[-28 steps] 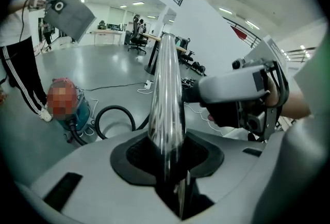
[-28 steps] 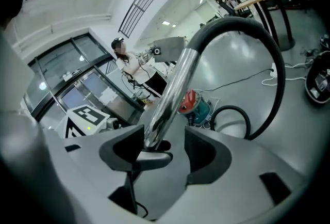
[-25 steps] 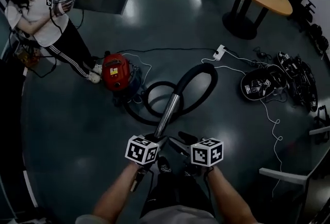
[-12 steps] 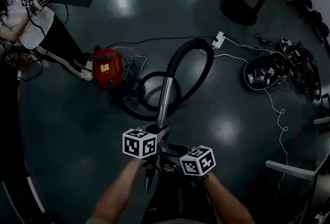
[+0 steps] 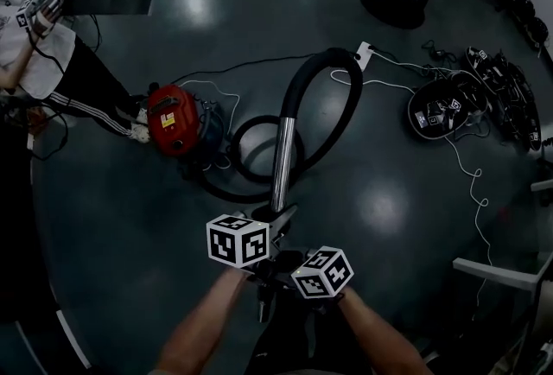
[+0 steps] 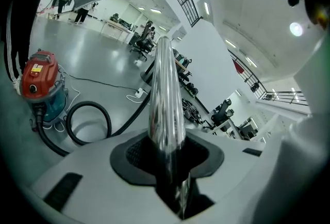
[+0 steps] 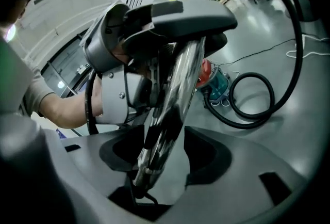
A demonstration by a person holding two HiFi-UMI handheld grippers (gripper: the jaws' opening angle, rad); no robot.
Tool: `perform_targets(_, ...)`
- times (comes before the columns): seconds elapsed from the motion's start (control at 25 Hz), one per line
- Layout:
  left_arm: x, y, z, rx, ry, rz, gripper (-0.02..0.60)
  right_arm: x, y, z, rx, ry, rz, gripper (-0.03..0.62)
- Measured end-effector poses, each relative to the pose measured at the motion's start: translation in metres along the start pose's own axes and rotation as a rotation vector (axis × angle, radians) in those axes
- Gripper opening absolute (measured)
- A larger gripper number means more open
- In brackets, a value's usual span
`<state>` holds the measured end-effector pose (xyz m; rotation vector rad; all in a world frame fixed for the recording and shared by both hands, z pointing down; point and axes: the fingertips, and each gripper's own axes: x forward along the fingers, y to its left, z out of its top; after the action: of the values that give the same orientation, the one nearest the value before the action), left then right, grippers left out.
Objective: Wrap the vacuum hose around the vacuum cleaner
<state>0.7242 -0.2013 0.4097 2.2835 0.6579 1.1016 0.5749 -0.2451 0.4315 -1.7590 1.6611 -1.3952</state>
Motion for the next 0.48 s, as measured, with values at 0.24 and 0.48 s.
perform_targets(0.24, -0.003, -0.014, 0.019, -0.100, -0.062, -0.033, 0.138, -0.005, 0.008, 0.016, 0.062, -0.102, 0.071, 0.227)
perform_targets(0.48, -0.008, -0.034, 0.023, -0.149, -0.112, -0.066, 0.138, -0.011, 0.026, 0.012, 0.027, -0.100, 0.046, 0.151)
